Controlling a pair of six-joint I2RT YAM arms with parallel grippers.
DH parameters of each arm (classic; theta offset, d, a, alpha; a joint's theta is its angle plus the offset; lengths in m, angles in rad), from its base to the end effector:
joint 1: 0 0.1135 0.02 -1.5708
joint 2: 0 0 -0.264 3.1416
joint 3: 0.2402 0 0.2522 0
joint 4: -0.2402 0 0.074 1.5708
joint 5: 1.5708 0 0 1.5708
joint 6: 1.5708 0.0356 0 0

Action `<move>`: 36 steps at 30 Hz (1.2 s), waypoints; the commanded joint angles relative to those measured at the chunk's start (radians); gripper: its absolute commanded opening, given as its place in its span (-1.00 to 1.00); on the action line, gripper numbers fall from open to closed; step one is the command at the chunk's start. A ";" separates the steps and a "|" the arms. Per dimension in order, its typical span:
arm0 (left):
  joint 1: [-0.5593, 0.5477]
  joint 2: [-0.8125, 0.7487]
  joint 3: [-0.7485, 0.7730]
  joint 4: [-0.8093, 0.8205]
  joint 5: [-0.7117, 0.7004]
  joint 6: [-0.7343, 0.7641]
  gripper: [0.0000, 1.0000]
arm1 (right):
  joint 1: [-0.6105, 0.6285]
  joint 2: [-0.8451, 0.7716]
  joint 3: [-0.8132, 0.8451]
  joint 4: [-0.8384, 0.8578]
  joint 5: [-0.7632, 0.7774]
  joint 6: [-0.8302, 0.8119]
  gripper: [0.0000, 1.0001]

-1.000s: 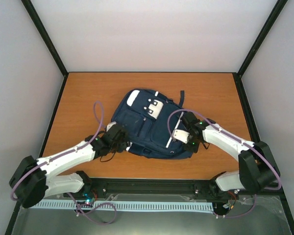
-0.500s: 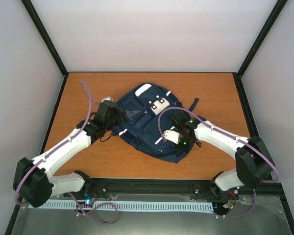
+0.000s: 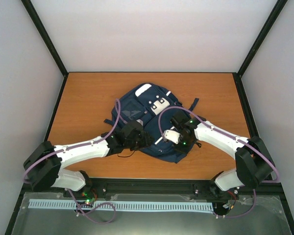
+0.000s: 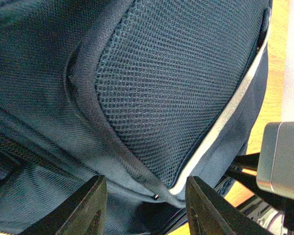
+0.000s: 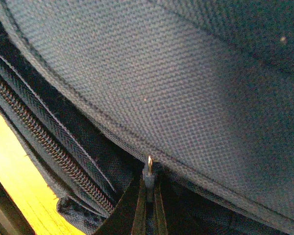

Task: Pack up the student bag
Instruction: Zip the student bag at the center of the board.

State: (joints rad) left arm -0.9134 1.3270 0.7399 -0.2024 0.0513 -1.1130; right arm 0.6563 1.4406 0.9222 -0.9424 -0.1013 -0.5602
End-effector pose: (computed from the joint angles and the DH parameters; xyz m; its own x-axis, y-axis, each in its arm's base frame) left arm 0.1639 -0.2153 0.2062 -0.9207 -0.2734 -0.2786 -0.0300 0.7612 -0.6478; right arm 0.1881 0.1494 0.1972 -0.3399 -0.9290 -0.1464 -0.9401 0.3397 0.0268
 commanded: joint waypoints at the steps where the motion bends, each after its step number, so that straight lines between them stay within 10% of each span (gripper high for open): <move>1: -0.041 0.042 0.037 0.104 0.007 -0.091 -0.08 | 0.008 -0.009 0.010 -0.010 -0.026 0.016 -0.94; 15: -0.059 0.096 0.055 0.112 -0.018 -0.104 -0.97 | -0.027 0.003 -0.018 0.000 0.034 0.013 -0.95; 36: -0.059 -0.058 -0.034 -0.053 -0.103 -0.025 -0.98 | -0.264 0.051 0.005 0.036 0.154 -0.125 -0.94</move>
State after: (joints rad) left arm -0.9665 1.3399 0.7227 -0.1303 0.0151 -1.1938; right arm 0.4500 1.4582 0.9165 -0.9016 -0.0826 -0.6525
